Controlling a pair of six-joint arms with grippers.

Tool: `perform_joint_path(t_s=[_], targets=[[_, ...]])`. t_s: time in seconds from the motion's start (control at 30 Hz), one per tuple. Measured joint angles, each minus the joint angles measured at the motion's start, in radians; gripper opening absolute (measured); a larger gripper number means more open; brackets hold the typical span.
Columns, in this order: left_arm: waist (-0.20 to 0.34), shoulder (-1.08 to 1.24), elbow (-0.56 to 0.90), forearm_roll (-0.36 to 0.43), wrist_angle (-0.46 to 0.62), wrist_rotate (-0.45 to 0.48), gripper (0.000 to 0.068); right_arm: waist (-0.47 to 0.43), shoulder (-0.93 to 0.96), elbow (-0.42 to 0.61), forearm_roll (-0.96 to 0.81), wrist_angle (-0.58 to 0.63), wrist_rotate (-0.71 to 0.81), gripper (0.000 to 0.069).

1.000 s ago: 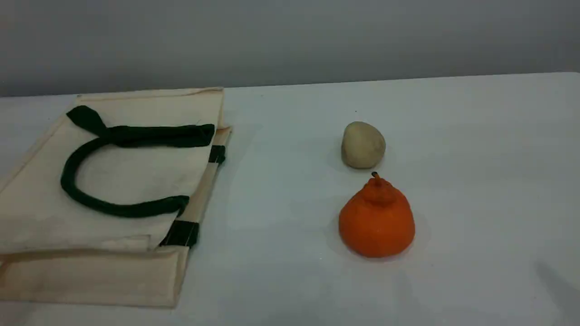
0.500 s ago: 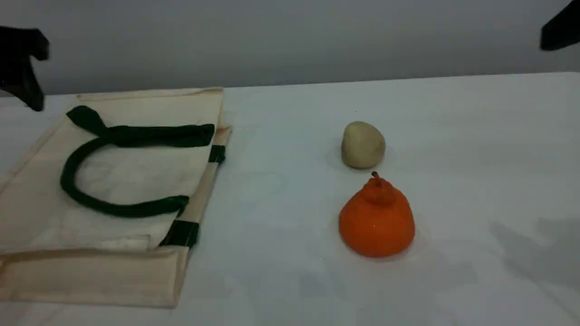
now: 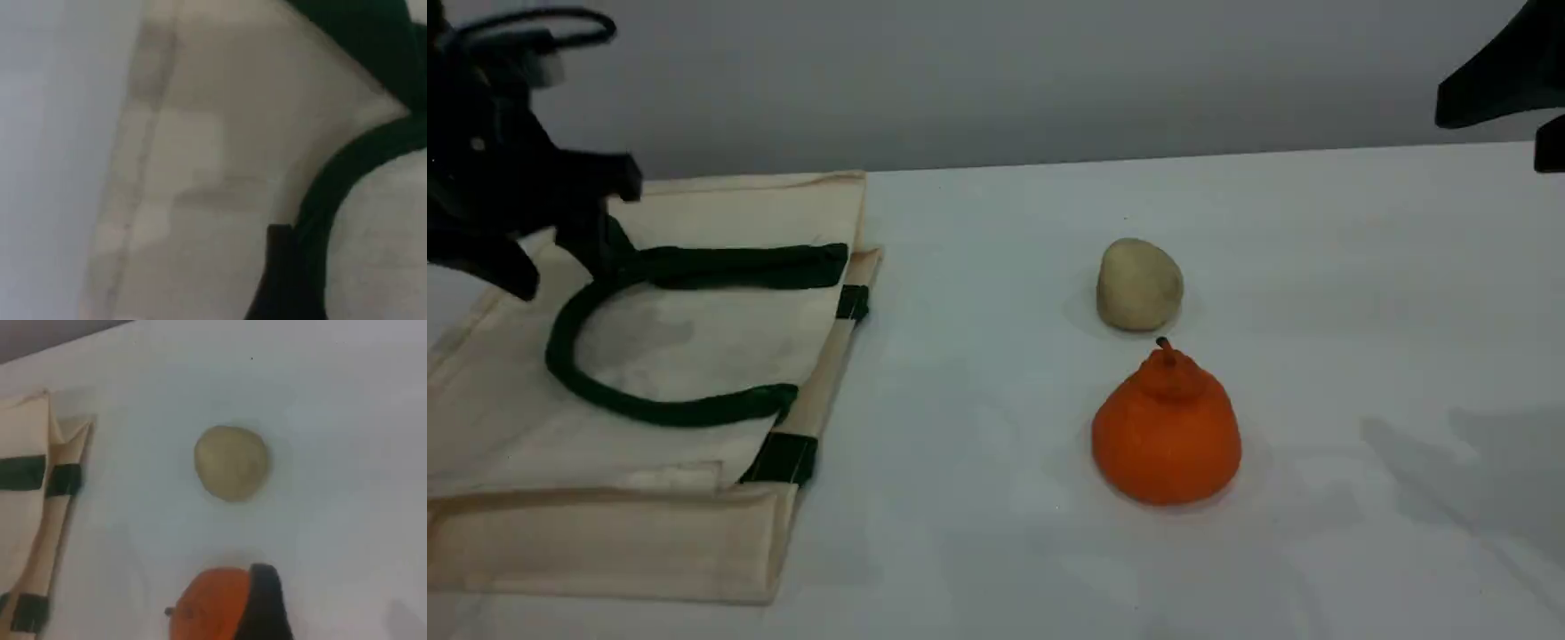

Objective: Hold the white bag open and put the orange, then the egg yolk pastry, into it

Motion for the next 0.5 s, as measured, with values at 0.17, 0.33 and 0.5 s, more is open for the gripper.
perform_joint_path(t_s=[0.17, 0.33, 0.5], targets=[[0.0, 0.049, 0.0, 0.004, 0.013, 0.052, 0.0452, 0.0, 0.0, 0.0, 0.0, -0.001, 0.0, 0.0506], [-0.001, 0.103, 0.0, 0.003, -0.008, 0.053, 0.0452, 0.0, 0.0, 0.0, 0.0, -0.002, 0.001, 0.0506], [-0.001, 0.138, 0.0, 0.001, -0.031, 0.051, 0.0452, 0.0, 0.0, 0.0, 0.0, -0.002, -0.002, 0.0506]])
